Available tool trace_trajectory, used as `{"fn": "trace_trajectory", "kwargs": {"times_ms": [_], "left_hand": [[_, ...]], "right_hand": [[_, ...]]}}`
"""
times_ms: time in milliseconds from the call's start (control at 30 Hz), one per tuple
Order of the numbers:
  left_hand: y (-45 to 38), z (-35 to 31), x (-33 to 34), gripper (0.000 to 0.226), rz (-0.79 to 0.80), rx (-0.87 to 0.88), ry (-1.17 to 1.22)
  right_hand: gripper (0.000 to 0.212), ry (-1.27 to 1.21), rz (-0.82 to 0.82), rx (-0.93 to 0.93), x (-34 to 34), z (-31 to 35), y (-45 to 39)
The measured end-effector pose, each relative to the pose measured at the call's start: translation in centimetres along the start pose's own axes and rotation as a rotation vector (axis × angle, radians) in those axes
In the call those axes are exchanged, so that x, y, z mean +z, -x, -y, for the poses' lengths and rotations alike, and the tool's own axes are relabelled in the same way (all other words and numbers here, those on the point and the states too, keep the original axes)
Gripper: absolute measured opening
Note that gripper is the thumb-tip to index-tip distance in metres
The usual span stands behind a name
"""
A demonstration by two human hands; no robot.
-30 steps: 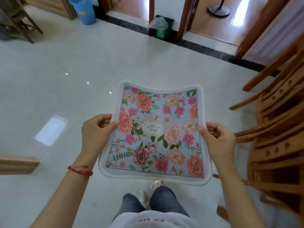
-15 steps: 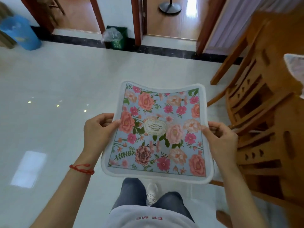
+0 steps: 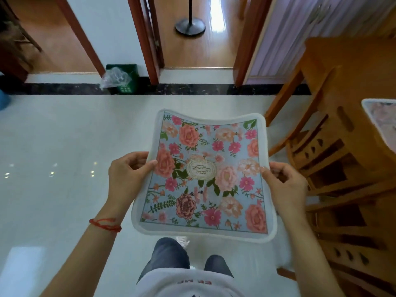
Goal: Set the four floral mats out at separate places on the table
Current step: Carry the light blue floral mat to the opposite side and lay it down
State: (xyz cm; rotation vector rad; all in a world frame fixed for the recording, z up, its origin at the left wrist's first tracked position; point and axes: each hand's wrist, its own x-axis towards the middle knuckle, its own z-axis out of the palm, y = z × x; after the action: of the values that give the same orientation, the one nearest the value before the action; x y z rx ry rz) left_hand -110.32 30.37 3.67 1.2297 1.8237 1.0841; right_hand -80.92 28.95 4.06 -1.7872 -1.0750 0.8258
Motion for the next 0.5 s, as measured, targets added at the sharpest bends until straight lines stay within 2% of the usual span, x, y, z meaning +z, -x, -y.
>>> {"fn": "trace_trajectory", "kwargs": {"times_ms": [233,500], "left_hand": [[-11.1,-2.2,2.5,0.015,0.05,0.025,-0.008],[-20.9,-5.4,9.5,0.017,0.065,0.026,0.007]], "right_hand": [[0.012,-0.008,-0.047,0.025,3.6,3.1,-8.3],[0.008,-0.063,-0.019,0.071,4.3,4.6,-20.3]]}}
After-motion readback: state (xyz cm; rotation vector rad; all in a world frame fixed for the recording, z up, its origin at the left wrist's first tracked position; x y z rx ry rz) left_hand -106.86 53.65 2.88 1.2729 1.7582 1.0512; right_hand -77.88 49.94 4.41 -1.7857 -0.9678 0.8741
